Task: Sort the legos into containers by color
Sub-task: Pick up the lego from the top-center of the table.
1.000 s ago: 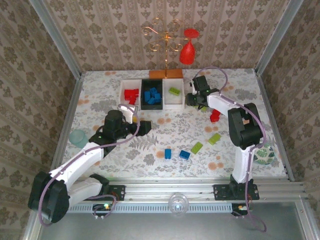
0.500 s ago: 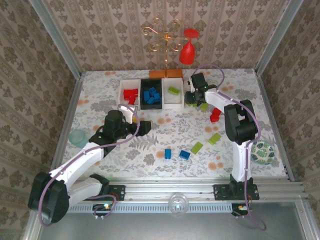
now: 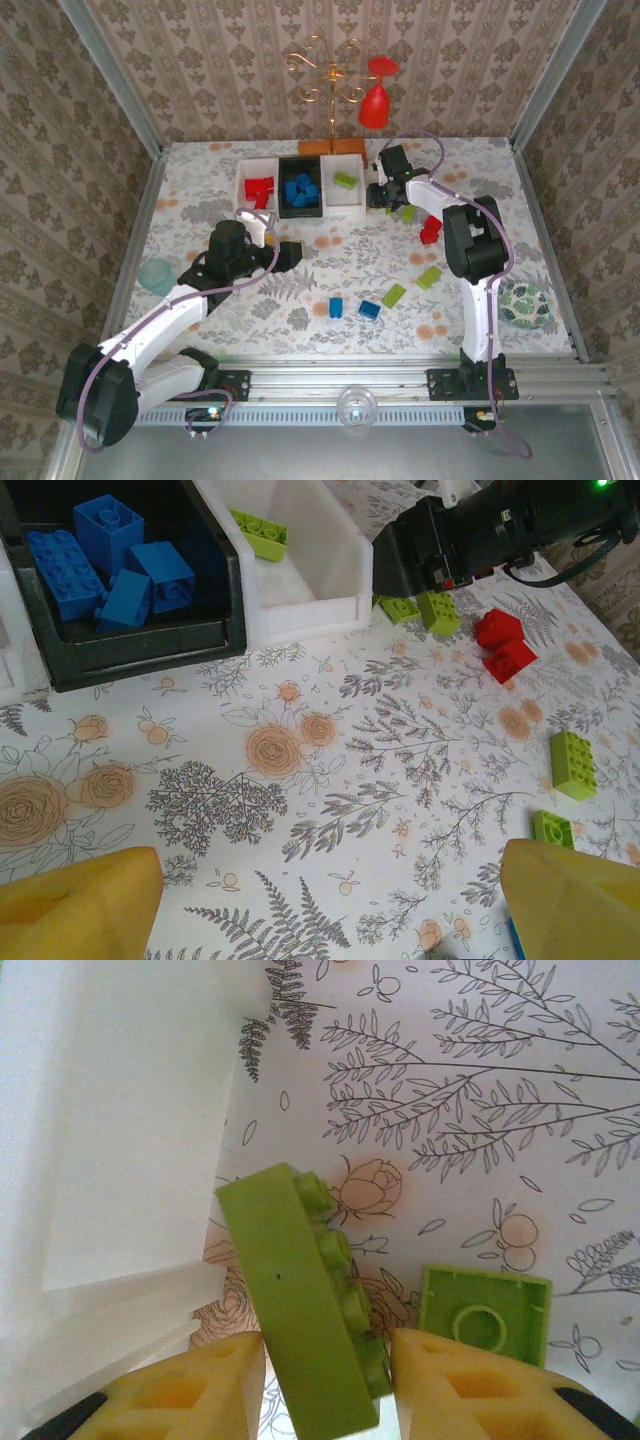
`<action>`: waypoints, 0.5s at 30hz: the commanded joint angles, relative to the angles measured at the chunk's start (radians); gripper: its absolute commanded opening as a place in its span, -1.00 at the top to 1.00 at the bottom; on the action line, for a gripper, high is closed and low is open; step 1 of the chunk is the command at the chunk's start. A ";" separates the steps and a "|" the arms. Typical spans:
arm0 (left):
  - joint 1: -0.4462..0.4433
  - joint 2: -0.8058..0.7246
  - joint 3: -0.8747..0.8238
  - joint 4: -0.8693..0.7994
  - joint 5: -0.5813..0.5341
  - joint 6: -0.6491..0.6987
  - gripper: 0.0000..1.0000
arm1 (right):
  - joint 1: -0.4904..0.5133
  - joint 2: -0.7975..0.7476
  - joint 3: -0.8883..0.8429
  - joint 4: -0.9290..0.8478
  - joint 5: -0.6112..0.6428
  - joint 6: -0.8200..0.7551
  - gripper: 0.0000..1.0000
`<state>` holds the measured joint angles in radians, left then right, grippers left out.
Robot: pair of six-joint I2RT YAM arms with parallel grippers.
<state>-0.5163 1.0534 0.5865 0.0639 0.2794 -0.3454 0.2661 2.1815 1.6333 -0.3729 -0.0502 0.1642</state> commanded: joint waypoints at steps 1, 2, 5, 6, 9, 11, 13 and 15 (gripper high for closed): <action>-0.001 -0.007 -0.001 -0.009 -0.011 0.005 -0.78 | 0.001 0.043 0.033 -0.041 -0.022 0.012 0.15; -0.001 -0.008 -0.001 -0.010 -0.012 0.005 -0.78 | 0.000 0.047 0.035 -0.039 -0.021 0.014 0.14; 0.001 -0.008 0.000 -0.012 -0.011 0.005 -0.78 | 0.000 0.065 0.062 -0.046 -0.013 0.017 0.13; 0.001 -0.007 -0.001 -0.010 -0.011 0.005 -0.78 | -0.001 0.072 0.074 -0.049 -0.011 0.018 0.13; 0.002 -0.008 -0.001 -0.012 -0.008 0.005 -0.78 | -0.004 0.102 0.117 -0.068 -0.008 0.019 0.14; 0.002 -0.010 -0.001 -0.013 -0.009 0.006 -0.78 | -0.006 0.120 0.141 -0.077 -0.008 0.021 0.17; 0.004 -0.012 -0.002 -0.014 -0.009 0.006 -0.78 | -0.012 0.131 0.153 -0.079 -0.014 0.026 0.22; 0.004 -0.013 -0.002 -0.014 -0.009 0.006 -0.78 | -0.015 0.127 0.154 -0.078 -0.017 0.030 0.27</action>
<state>-0.5163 1.0534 0.5865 0.0536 0.2760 -0.3454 0.2596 2.2887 1.7561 -0.4286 -0.0597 0.1795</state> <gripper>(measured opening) 0.892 0.372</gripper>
